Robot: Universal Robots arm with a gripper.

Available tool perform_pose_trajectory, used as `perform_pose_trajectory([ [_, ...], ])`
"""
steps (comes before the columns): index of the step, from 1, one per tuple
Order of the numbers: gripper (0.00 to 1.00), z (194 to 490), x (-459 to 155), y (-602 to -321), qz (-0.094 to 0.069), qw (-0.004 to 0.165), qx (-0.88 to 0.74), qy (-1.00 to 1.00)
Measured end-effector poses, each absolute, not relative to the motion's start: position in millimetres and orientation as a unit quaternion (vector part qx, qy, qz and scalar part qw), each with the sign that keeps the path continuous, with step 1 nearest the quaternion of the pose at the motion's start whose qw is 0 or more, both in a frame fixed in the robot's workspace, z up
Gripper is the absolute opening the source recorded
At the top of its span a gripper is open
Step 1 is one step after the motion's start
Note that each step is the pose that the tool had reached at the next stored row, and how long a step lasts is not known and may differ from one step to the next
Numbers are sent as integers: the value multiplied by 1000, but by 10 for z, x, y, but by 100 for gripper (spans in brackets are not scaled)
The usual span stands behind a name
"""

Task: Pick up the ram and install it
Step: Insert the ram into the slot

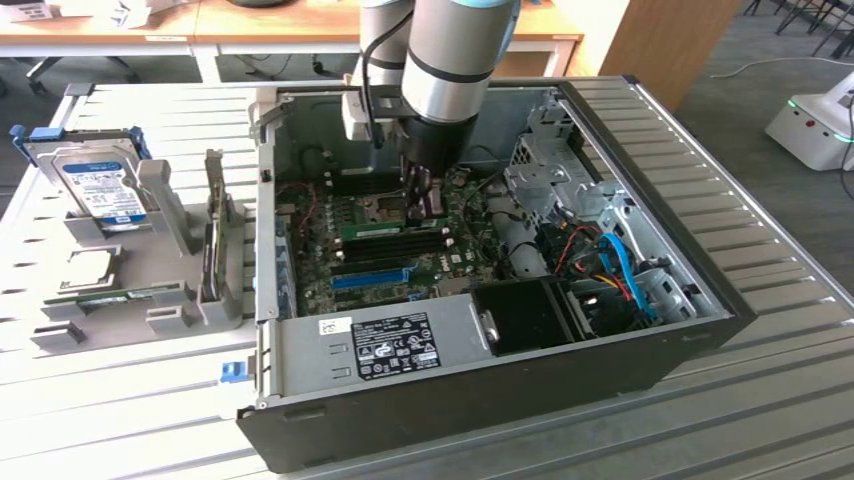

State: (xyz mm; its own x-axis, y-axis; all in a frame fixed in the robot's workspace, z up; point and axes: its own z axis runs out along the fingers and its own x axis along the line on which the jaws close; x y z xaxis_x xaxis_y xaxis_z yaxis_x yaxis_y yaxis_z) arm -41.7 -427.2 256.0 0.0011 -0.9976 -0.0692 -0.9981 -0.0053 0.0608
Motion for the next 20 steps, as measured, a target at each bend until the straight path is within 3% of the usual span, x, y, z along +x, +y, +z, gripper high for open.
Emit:
perform_pose_trajectory([
  [20,12,2472,-358,-4271,46,3,-708,705],
])
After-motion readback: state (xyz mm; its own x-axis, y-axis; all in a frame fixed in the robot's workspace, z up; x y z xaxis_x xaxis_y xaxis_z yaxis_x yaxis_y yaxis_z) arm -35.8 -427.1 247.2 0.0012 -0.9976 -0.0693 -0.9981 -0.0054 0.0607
